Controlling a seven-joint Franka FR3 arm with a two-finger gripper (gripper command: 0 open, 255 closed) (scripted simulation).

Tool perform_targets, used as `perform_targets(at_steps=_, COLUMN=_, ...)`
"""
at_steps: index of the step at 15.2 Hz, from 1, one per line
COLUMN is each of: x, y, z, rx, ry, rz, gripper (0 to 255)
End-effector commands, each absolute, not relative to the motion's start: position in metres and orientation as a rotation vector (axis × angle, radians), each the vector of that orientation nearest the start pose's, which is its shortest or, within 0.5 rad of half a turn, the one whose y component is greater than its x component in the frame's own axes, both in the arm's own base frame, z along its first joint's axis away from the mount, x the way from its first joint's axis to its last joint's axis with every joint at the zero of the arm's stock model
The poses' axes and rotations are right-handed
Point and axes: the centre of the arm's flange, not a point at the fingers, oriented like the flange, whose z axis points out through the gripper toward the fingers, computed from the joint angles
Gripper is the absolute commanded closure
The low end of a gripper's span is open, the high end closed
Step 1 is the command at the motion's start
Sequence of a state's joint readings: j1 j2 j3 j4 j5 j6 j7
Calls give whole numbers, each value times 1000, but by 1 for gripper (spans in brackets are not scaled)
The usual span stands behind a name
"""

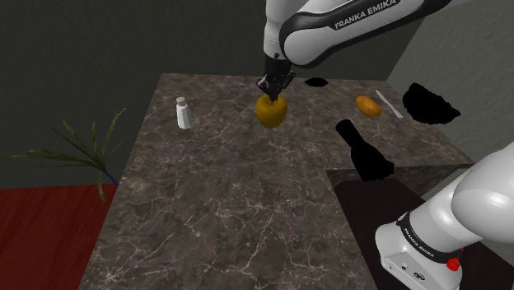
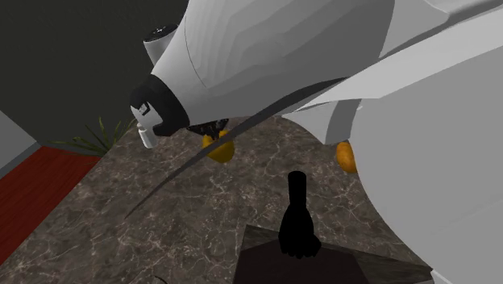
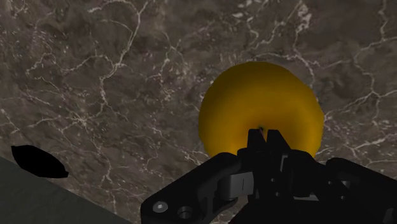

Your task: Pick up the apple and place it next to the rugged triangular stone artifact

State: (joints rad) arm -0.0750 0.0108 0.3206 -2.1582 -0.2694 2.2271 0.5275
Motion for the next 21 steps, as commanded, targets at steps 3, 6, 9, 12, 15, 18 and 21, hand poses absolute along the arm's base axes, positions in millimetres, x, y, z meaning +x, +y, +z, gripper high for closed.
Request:
perform_targets(at_steps=3, x=530, y=124, z=418, rx=-3304, ry=204, rz=-224, gripper=255)
perform_targets(at_steps=6, x=530, y=124, z=434, rx=-3304, ry=204, rz=-224, gripper=255)
perform_targets(at_steps=9, x=530, y=124, z=450, rx=-3304, ry=204, rz=-224, gripper=255)
perform_targets(at_steps=12, x=530, y=124, z=466, rx=-3304, ry=204, rz=-224, gripper=255)
perform_targets(at_steps=15, x=530, y=124, z=481, rx=-3304, ry=204, rz=-224, gripper=255)
perform_targets(at_steps=18, x=530, y=124, z=497, rx=-3304, ry=204, rz=-224, gripper=255)
perform_targets(at_steps=21, x=530, y=124, z=513, rx=-3304, ry=204, rz=-224, gripper=255)
